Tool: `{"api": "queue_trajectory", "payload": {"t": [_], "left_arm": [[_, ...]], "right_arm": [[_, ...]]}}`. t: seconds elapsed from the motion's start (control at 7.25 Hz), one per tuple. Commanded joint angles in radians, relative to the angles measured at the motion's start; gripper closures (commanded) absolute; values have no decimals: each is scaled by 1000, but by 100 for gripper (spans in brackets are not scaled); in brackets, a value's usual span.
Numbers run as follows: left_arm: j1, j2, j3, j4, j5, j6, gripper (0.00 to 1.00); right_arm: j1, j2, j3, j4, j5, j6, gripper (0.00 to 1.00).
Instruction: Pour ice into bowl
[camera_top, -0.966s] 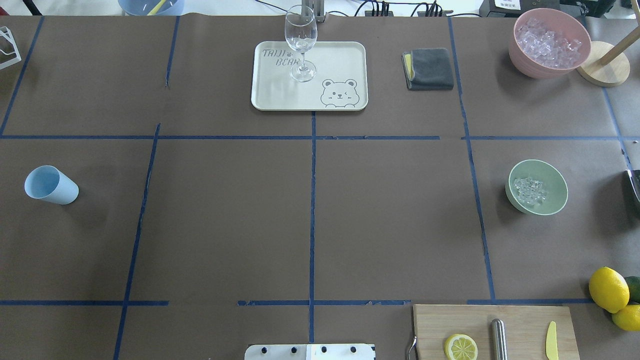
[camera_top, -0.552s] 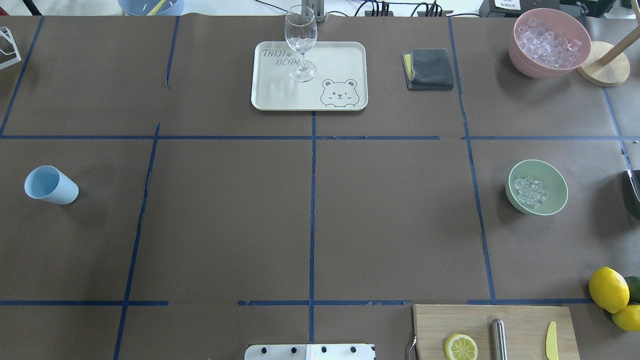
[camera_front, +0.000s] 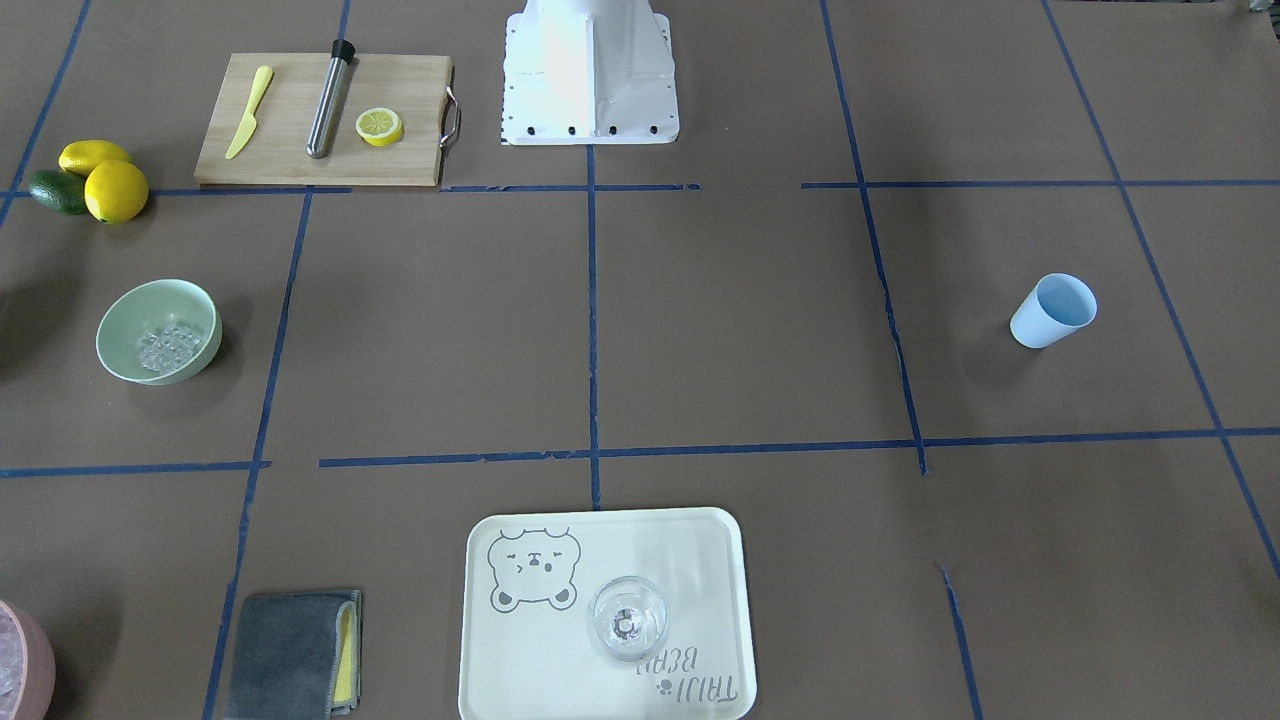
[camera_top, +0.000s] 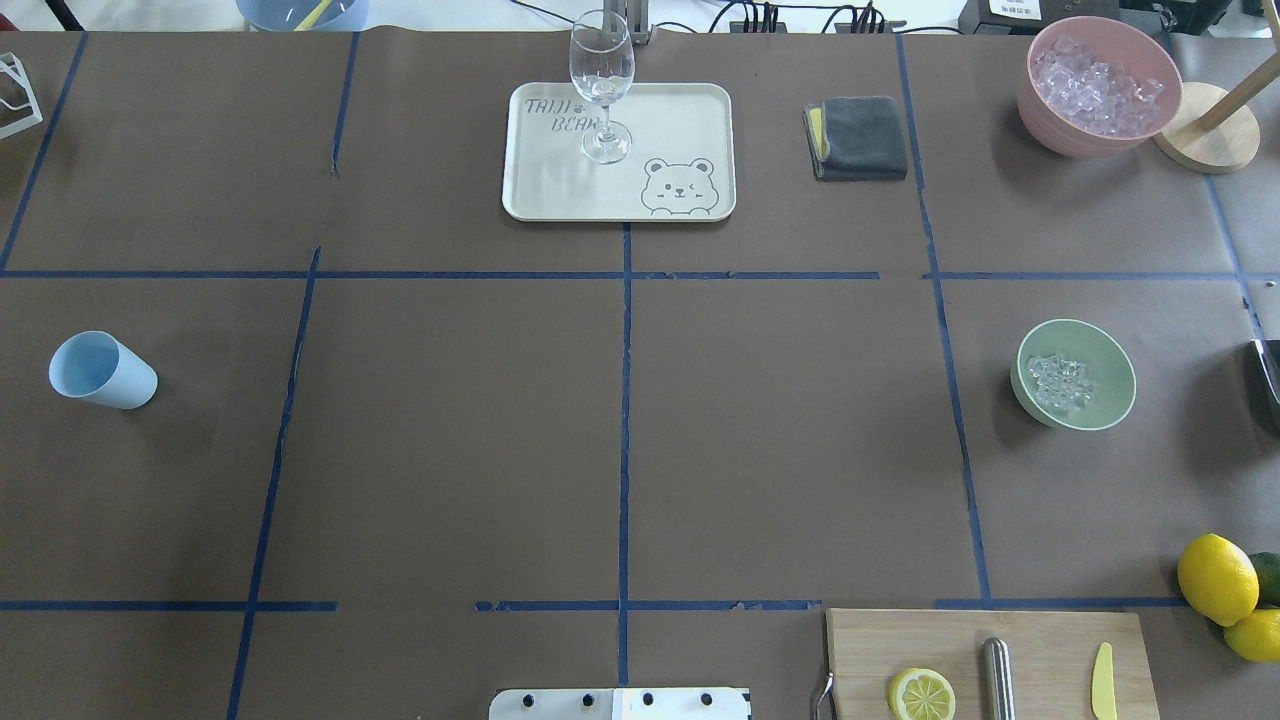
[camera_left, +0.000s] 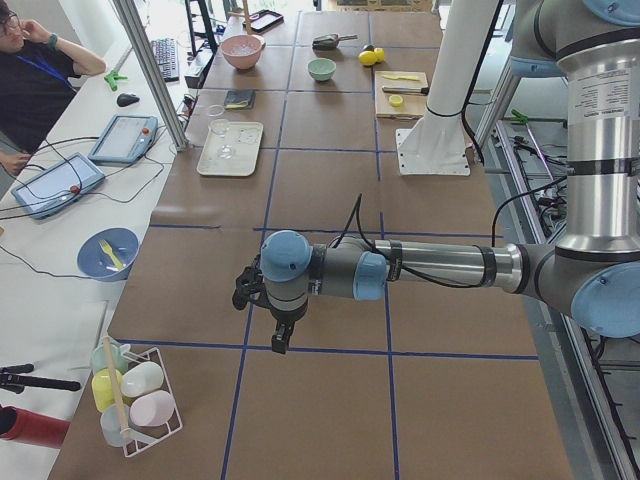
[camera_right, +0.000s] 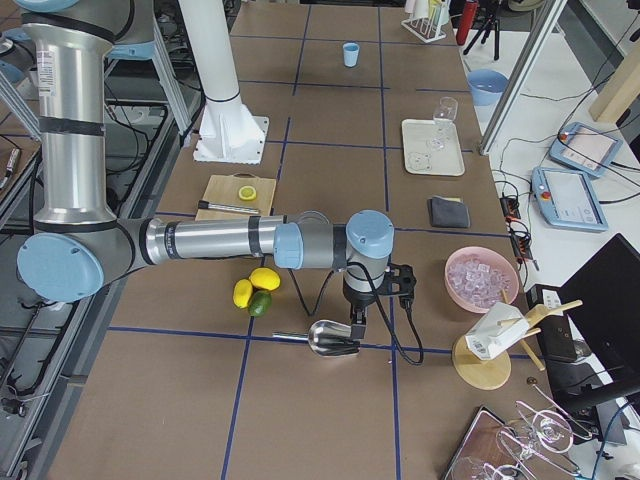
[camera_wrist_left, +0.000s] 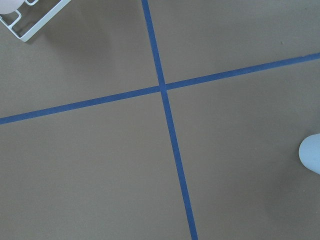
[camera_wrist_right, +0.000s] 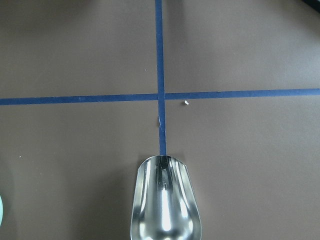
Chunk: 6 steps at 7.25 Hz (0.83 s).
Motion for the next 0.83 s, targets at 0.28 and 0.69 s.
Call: {"api": "queue_trajectory", "payload": {"t": [0.28, 0.69], "left_arm": [[0, 0, 2, 2, 0, 0, 0], [0, 0, 2, -3, 2, 0, 0]], "right_arm": [[-17, -44, -2, -3, 0, -10, 0], [-18, -49, 3, -4, 13, -6, 0]]}}
